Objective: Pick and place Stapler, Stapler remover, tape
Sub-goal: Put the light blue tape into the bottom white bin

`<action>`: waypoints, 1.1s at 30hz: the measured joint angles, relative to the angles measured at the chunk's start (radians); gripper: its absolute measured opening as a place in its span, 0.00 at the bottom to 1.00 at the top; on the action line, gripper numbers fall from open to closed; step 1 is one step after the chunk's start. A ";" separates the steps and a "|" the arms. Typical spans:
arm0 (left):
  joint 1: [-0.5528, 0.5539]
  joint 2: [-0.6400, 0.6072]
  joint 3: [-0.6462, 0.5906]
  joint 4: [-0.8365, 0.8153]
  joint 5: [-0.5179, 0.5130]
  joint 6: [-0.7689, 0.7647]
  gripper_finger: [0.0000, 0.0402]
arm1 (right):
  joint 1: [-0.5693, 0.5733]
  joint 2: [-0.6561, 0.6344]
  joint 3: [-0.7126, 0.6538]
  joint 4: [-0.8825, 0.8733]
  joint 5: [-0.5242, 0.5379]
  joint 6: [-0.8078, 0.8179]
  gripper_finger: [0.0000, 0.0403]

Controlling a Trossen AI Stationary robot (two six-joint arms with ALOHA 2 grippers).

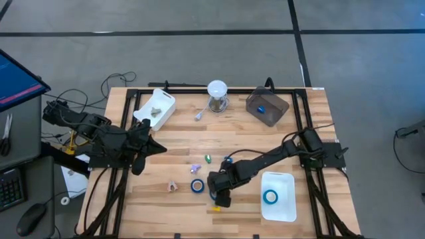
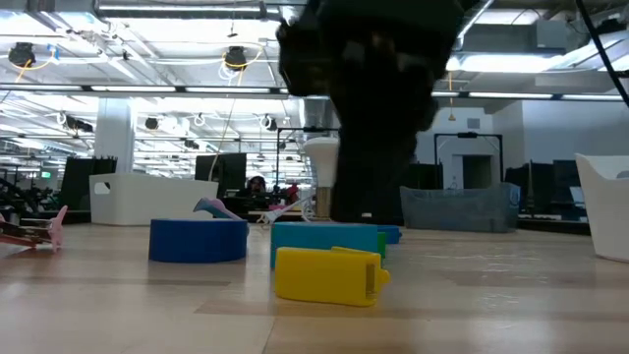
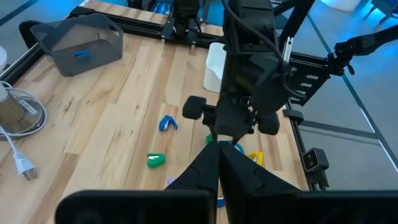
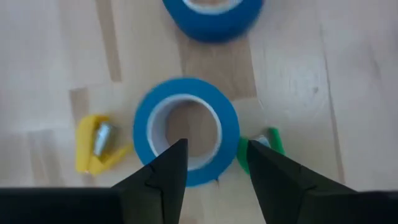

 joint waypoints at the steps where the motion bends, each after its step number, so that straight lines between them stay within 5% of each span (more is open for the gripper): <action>1: 0.000 0.000 0.000 0.000 0.000 0.000 0.01 | 0.003 0.002 0.001 0.004 0.000 0.000 0.39; 33: 0.000 0.000 0.000 0.000 0.000 0.000 0.01 | -0.015 0.014 -0.052 0.049 -0.010 0.083 0.15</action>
